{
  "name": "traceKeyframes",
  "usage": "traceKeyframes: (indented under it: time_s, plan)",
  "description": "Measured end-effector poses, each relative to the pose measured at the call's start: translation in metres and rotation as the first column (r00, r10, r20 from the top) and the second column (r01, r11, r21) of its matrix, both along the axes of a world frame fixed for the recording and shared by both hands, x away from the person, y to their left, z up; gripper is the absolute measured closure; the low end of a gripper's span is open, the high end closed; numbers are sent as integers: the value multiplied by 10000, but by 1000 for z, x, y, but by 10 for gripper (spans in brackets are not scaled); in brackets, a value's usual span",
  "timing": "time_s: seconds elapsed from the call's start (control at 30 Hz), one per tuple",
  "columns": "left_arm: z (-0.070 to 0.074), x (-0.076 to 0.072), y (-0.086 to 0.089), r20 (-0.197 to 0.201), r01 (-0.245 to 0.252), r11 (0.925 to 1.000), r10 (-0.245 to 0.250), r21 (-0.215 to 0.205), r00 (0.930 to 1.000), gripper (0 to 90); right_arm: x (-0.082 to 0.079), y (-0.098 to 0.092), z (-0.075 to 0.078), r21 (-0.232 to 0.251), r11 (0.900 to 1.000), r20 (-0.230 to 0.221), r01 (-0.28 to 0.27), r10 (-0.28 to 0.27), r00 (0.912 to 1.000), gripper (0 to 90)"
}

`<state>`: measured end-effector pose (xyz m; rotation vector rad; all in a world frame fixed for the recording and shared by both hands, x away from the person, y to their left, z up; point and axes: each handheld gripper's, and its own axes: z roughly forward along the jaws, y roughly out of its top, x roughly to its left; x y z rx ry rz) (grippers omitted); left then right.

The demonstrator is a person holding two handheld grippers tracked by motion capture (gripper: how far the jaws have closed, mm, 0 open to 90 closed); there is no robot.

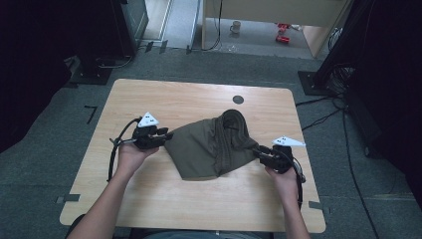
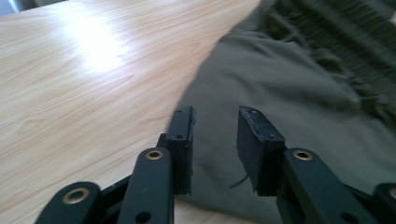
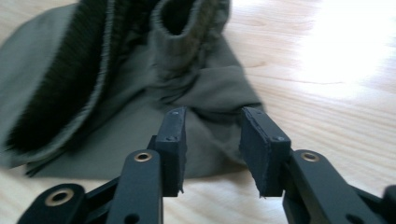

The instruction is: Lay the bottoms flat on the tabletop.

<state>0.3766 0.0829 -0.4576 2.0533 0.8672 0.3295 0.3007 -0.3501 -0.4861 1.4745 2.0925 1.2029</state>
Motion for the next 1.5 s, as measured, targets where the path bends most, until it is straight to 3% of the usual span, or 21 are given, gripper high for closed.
traceKeyframes:
  time_s: [0.03, 0.13, 0.37, 0.43, 0.53, 0.57, 0.77, 1.13, 1.27, 1.33, 1.5]
  plan:
    - [1, -5, -8, 85, 266, 9996, -267, 83, 9996, 628, -5, 5, -1, -153, 9996, 186, -248, 251, 9995, 640]
    - [1, -8, -16, 96, 464, 9988, -466, 165, 9989, 616, -5, 10, -4, -298, 9987, 286, -408, 416, 9987, 645]
    - [0, -17, -43, -223, 871, 9962, -872, -28, 9959, 622, 0, 21, -11, -426, 9970, 121, -643, 649, 9978, 632]
    - [-2, -20, -49, -74, 1042, 9945, -1043, -24, 9945, 620, 1, 25, -12, -517, 9962, 126, -700, 708, 9974, 620]
    - [-5, -25, -61, -169, 1195, 9928, -1195, 0, 9927, 590, 3, 32, -15, -536, 9956, 107, -766, 773, 9970, 609]
    - [-7, -29, -69, -169, 1485, 9889, -1486, -47, 9888, 587, 4, 35, -16, -640, 9944, 142, -843, 854, 9962, 606]
    - [-11, -41, -92, -125, 2101, 9775, -2104, -160, 9775, 546, 7, 44, -25, -823, 9901, -157, -1136, 1127, 9935, 578]
    - [-25, -61, -118, -561, 2565, 9661, -2578, -303, 9646, 468, 7, 51, -31, -940, 9868, -290, -1319, 1297, 9911, 549]
    - [-32, -69, -130, -570, 2856, 9583, -2850, 25, 9568, 438, 7, 51, -32, -758, 9882, -277, -1333, 1315, 9909, 502]
    - [-39, -70, -135, -777, 2951, 9554, -2935, 93, 9528, 439, 7, 51, -32, -742, 9885, -257, -1320, 1304, 9911, 493]
    - [-54, -67, -140, -575, 2789, 9578, -2752, 695, 9597, 462, 7, 55, -33, -863, 9873, -201, -1333, 1321, 9910, 467]
